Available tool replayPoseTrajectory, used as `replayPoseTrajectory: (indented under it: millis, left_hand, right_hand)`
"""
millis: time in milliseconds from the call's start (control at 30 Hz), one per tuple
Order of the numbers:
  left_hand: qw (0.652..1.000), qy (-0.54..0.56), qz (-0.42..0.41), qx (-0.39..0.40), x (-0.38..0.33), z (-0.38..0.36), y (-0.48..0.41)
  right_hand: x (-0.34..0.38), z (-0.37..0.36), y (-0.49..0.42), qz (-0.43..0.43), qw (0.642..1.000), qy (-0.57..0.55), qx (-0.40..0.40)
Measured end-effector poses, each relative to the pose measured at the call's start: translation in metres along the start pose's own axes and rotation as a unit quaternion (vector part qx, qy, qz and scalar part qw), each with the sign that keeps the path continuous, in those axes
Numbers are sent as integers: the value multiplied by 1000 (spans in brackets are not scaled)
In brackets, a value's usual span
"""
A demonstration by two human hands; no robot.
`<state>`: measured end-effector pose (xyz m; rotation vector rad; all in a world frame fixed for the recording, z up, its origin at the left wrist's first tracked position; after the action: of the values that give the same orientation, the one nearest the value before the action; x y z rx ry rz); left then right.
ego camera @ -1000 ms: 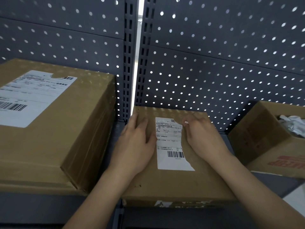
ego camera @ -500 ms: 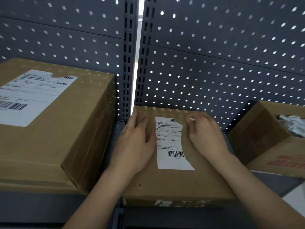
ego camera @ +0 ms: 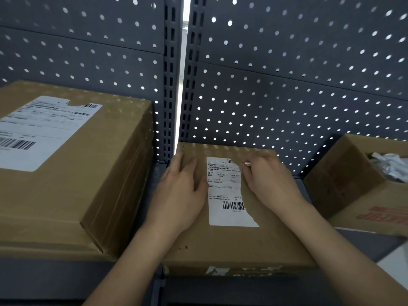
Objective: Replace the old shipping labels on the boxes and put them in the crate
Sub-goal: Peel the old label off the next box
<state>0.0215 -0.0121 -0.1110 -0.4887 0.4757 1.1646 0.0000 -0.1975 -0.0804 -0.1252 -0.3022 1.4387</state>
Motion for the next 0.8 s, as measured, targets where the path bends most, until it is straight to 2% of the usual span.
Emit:
replayPoseTrajectory:
  millis: [100,233,333,433,500,700,800]
  left_hand:
    - [1000,1,0,2,0,0,0]
    - [1000,3,2,0,-1,0,0]
    - [1000,8,1,2,0,0,0]
    - [1000,9,2,1,1,0,1]
    - [1000,11,2,0,1,0,0]
    - [1000,4,-3,0,-1,2,1]
    - [1000,-2,-3,0,-2,2,1]
  right_hand:
    - [4,-2,0,9,998,65,14]
    - [3,-3,0,10,997,70,22]
    - [0,-2,2,-1,1000,5,24]
    - [-9,-1,4,-34,995,-95,-9]
    - [-12,-1,4,-43,992,-121,-18]
    - [-3,3,4,-48,995,-85,3]
    - [3,5,2,-39,999,-12,18]
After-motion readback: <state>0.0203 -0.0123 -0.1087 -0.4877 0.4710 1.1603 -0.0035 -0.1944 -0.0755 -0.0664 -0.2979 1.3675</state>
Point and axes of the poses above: each hand's wrist, its own y-axis away from the middle knuckle, its own z-axis out of the back of the hand, x = y × z, the point moved 3 cm from there along -y, towards the middle knuckle, and after that the axes turned 4 degrees about -y, right-handed, at the moved point
